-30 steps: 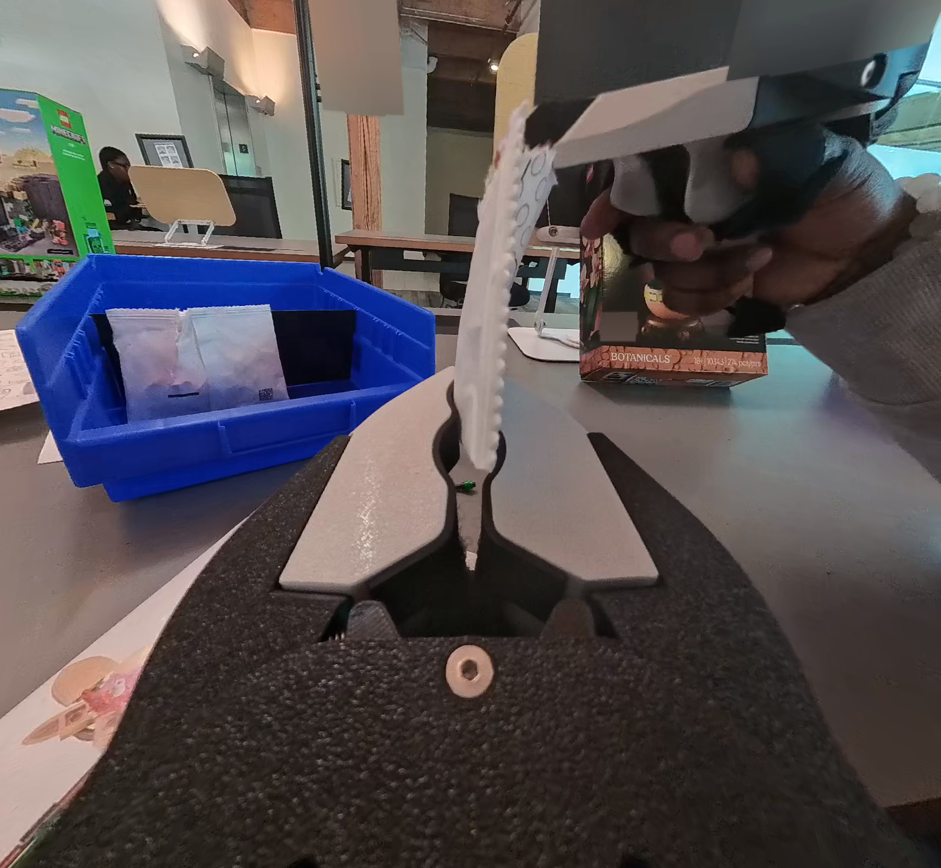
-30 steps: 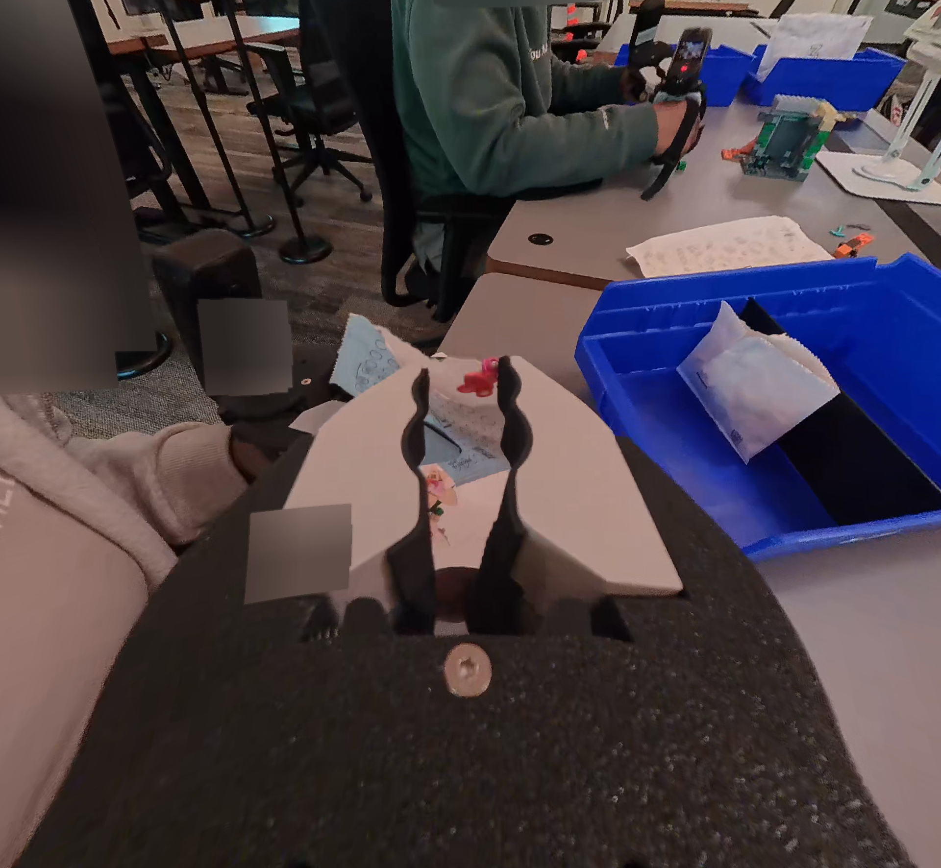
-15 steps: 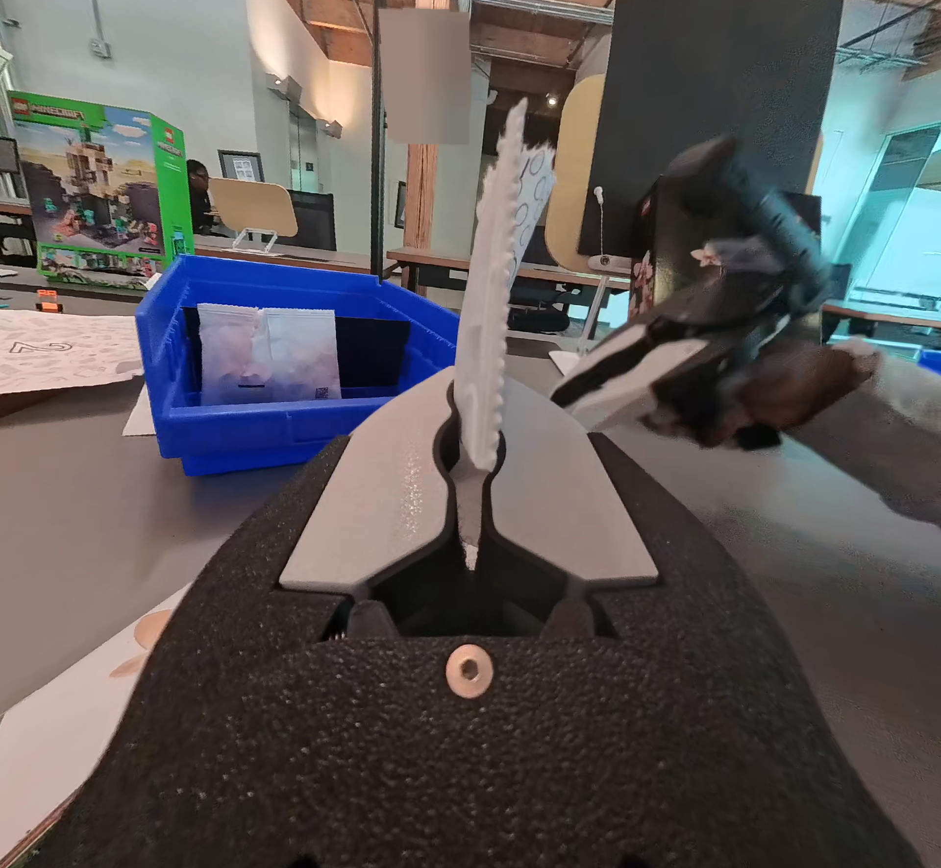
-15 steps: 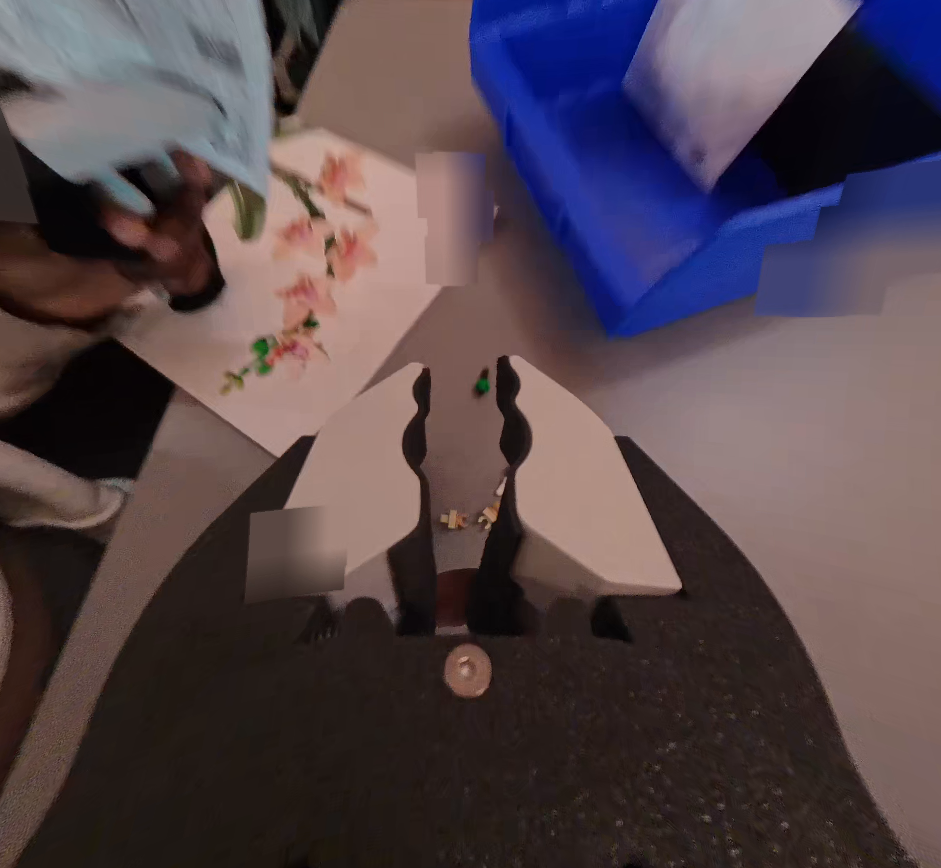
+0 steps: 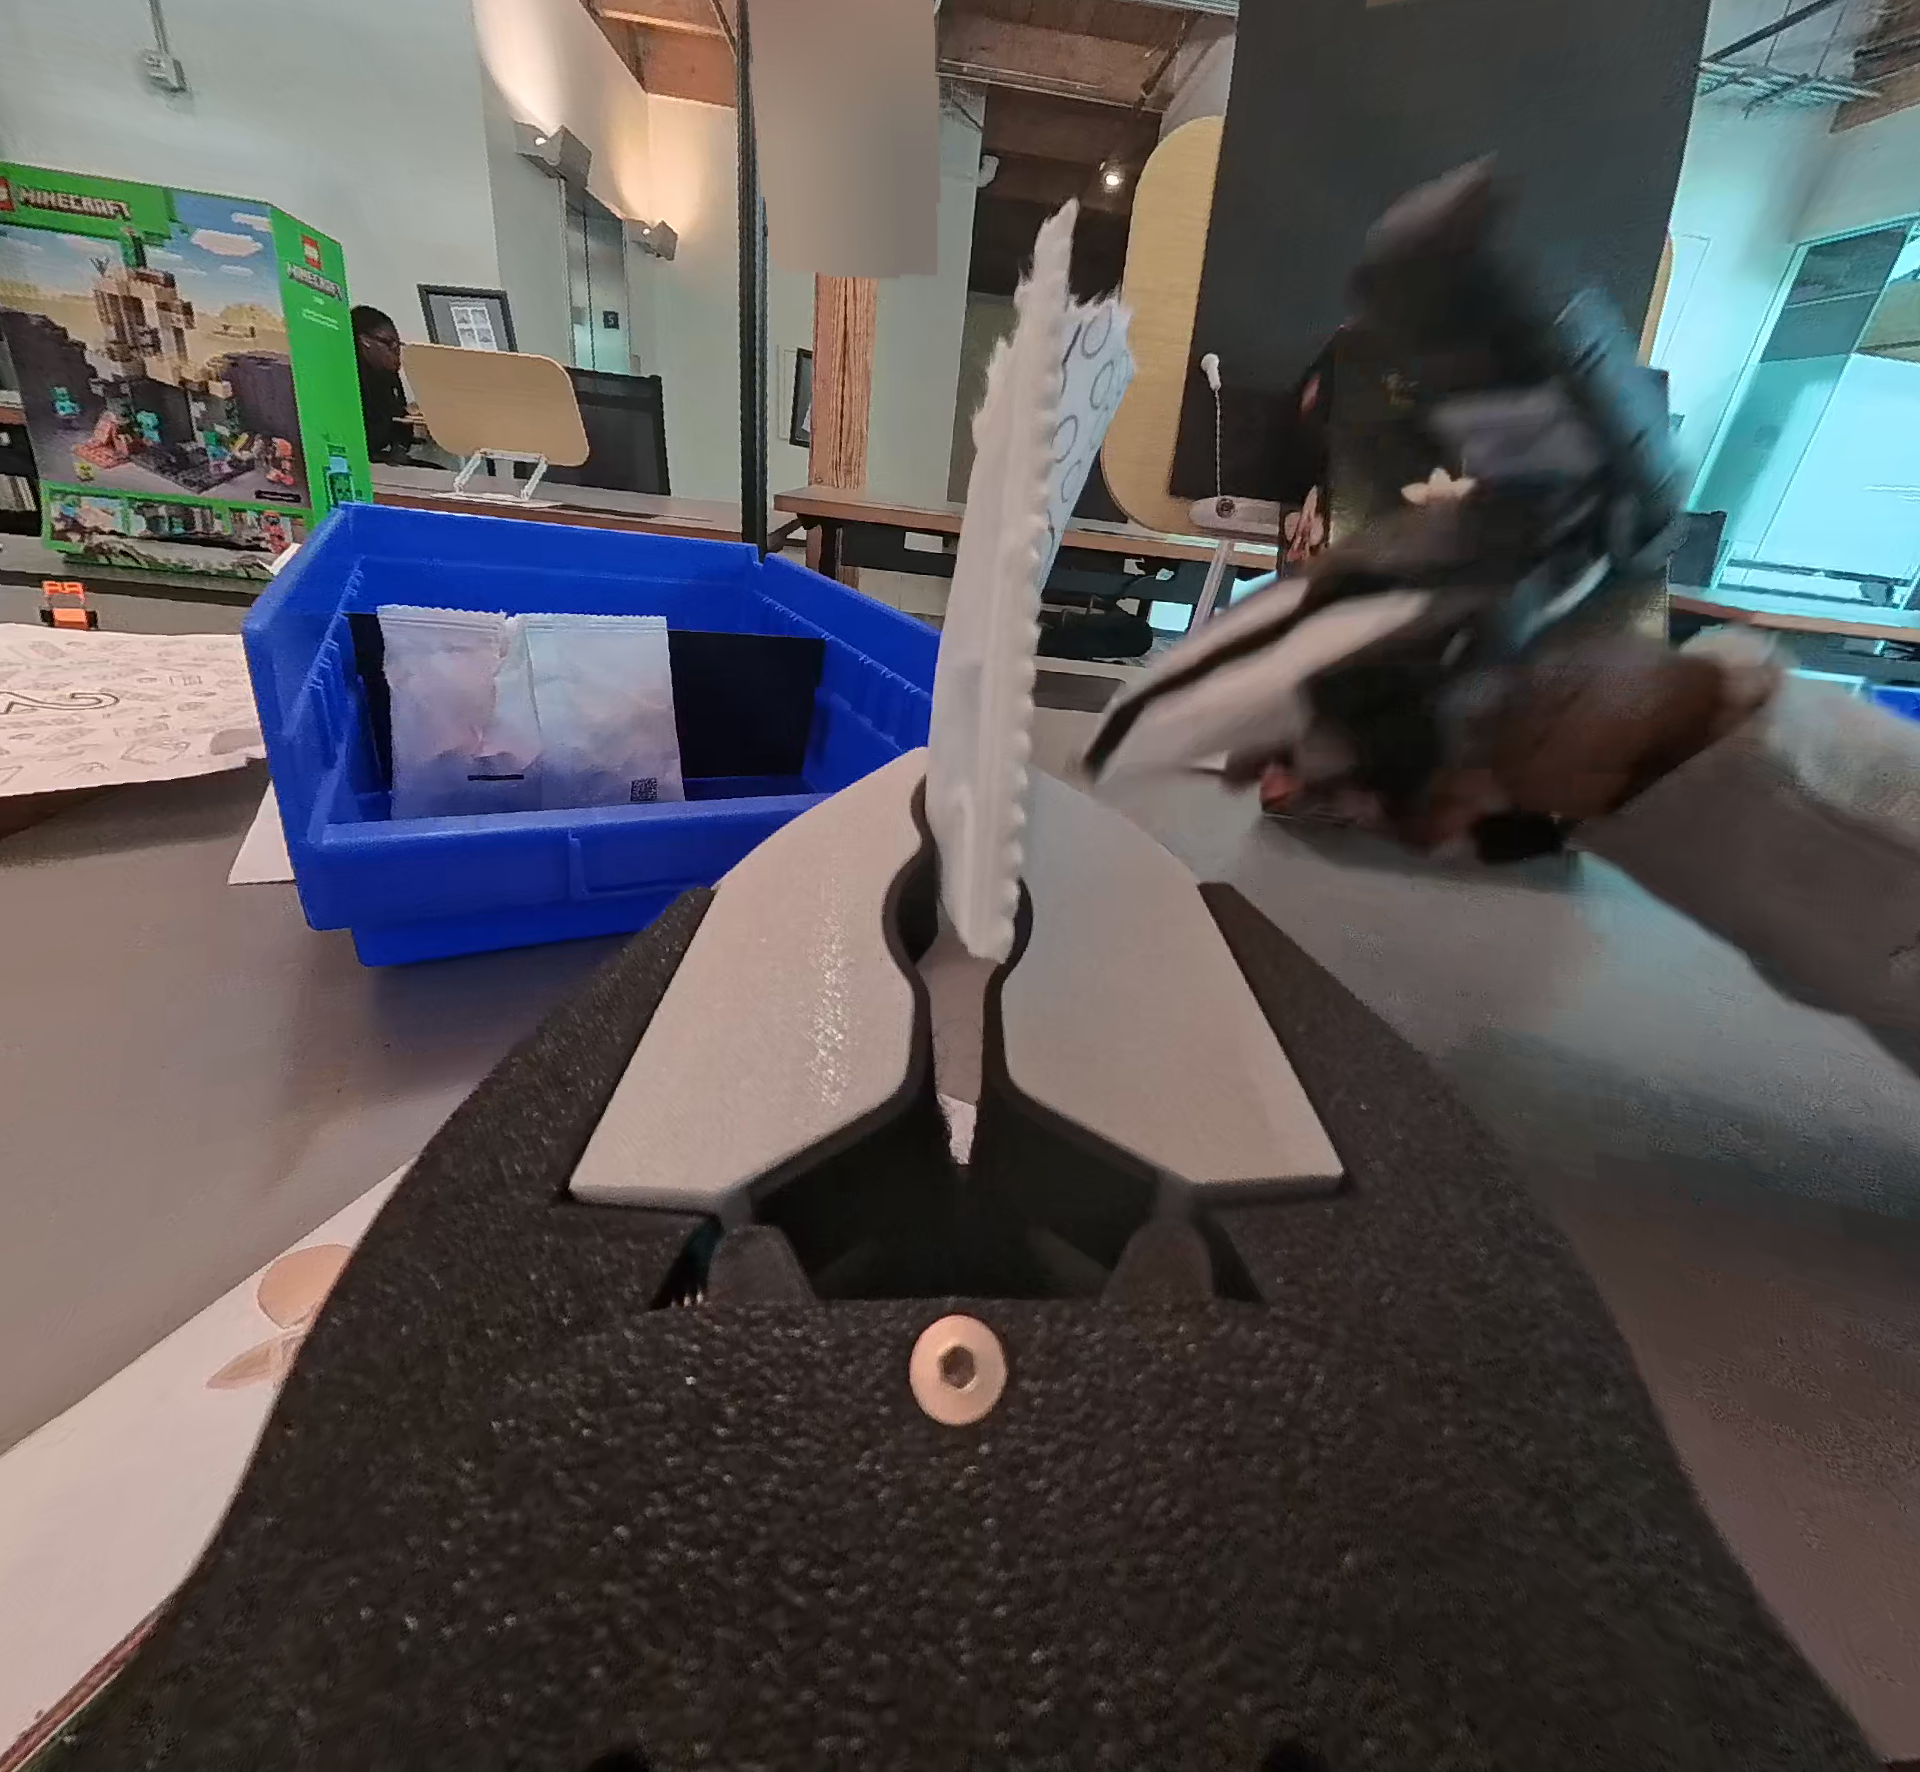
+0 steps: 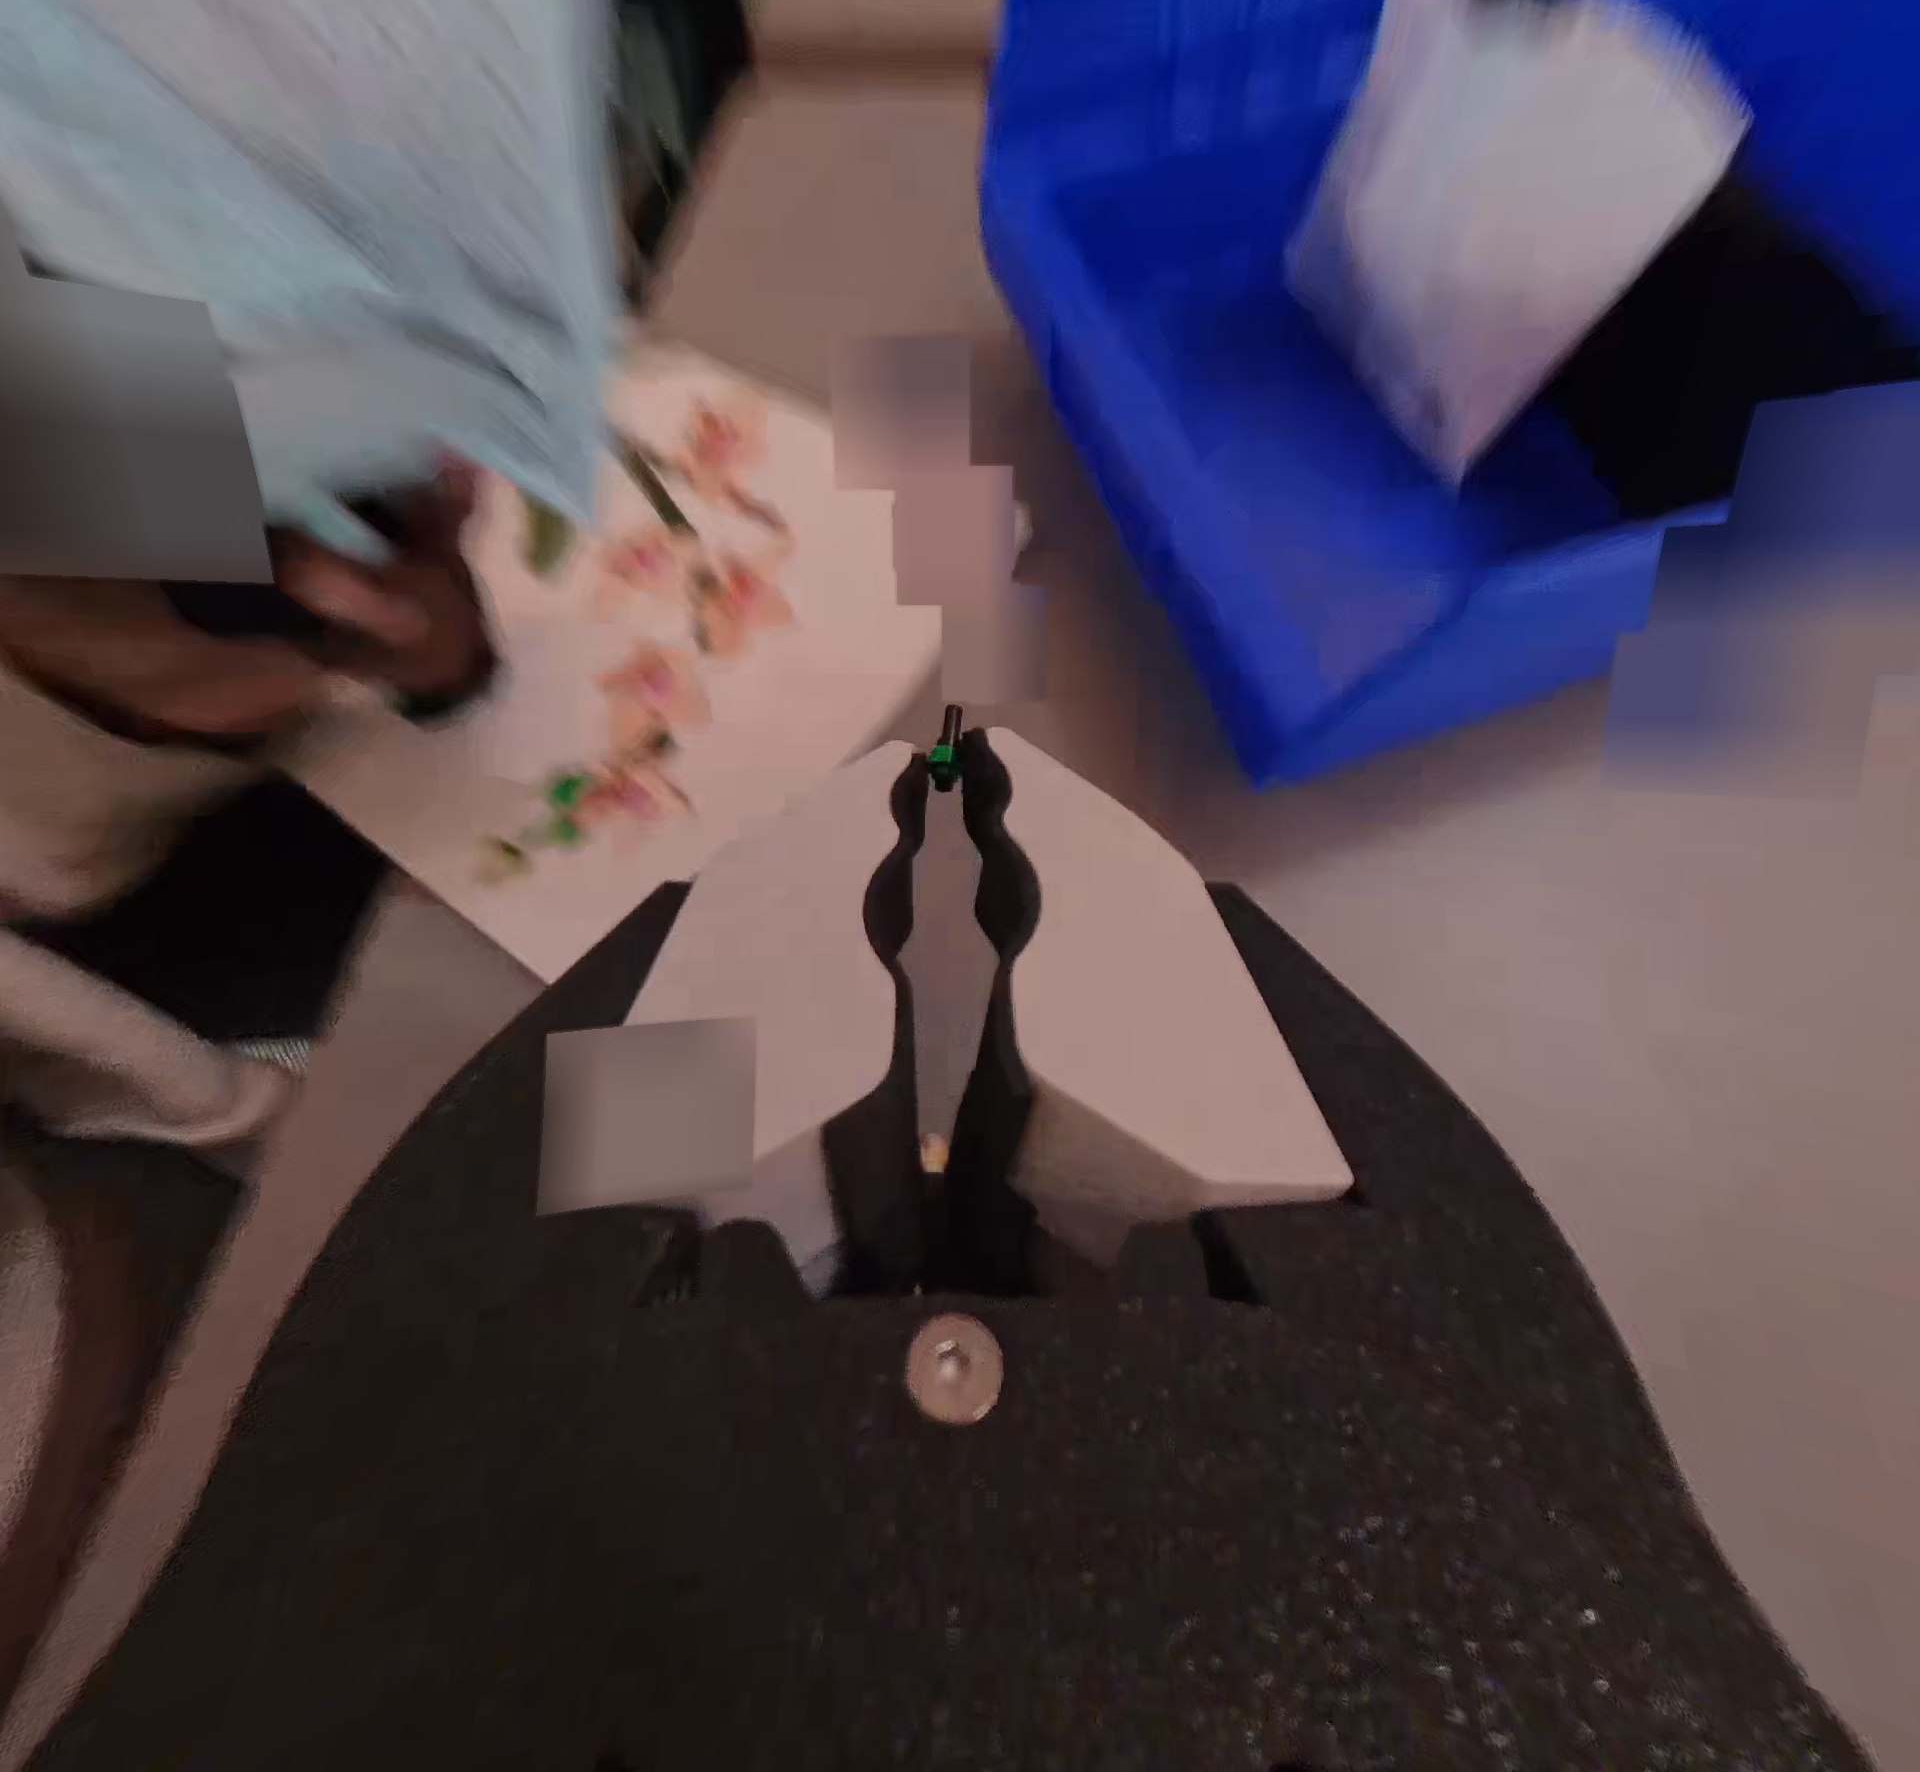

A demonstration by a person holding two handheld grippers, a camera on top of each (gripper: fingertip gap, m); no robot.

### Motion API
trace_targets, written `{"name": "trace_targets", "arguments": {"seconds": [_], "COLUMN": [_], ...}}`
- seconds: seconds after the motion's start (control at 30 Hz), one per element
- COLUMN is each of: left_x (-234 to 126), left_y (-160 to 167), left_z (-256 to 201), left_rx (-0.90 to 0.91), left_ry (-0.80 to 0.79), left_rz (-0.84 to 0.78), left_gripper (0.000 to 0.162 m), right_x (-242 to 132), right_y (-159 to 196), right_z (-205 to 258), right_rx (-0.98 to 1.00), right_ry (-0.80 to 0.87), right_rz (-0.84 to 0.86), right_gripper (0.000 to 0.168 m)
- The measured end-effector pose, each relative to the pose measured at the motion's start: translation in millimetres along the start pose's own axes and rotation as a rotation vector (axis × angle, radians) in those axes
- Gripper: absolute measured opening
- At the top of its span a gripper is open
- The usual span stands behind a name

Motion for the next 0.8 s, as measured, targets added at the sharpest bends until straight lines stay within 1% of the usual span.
{"name": "trace_targets", "arguments": {"seconds": [0.07,0.13,0.17,0.23,0.37,0.43,0.47,0.53,0.67,0.73,0.8], "left_x": [0,1,2,3,3,2,2,2,2,1,1], "left_y": [0,1,1,2,1,1,1,1,0,0,-1], "left_z": [-1,-3,-4,-7,-13,-14,-15,-16,-14,-12,-10], "left_rx": [-0.005,-0.007,-0.003,0.013,0.063,0.089,0.097,0.094,0.078,0.069,0.059], "left_ry": [0.006,0.019,0.025,0.034,0.046,0.048,0.049,0.056,0.043,0.032,0.027], "left_rz": [0.002,0.007,0.01,0.012,0.009,0.009,0.01,0.008,0.008,0.005,0.0], "left_gripper": [0.002,0.002,0.002,0.002,0.002,0.002,0.002,0.002,0.002,0.002,0.002], "right_x": [-34,-56,-58,-51,-29,-26,-26,-30,-51,-60,-54], "right_y": [-44,-79,-90,-100,-92,-87,-86,-87,-90,-74,-35], "right_z": [16,39,50,68,74,75,74,72,63,40,8], "right_rx": [-0.032,-0.081,-0.109,-0.162,-0.209,-0.184,-0.178,-0.177,-0.179,-0.173,-0.092], "right_ry": [-0.051,-0.117,-0.145,-0.174,-0.143,-0.163,-0.154,-0.141,-0.121,-0.024,0.066], "right_rz": [-0.196,-0.322,-0.338,-0.297,-0.155,-0.108,-0.105,-0.135,-0.223,-0.218,-0.121], "right_gripper": [0.007,0.007,0.007,0.007,0.009,0.02,0.025,0.027,0.03,0.03,0.031]}}
Point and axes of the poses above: each gripper's, where its closed fingertips meet, x out along the fingers, y out of its underside, z = x × y across the jaws, the point moved 5 cm from there along -x, back along the fingers
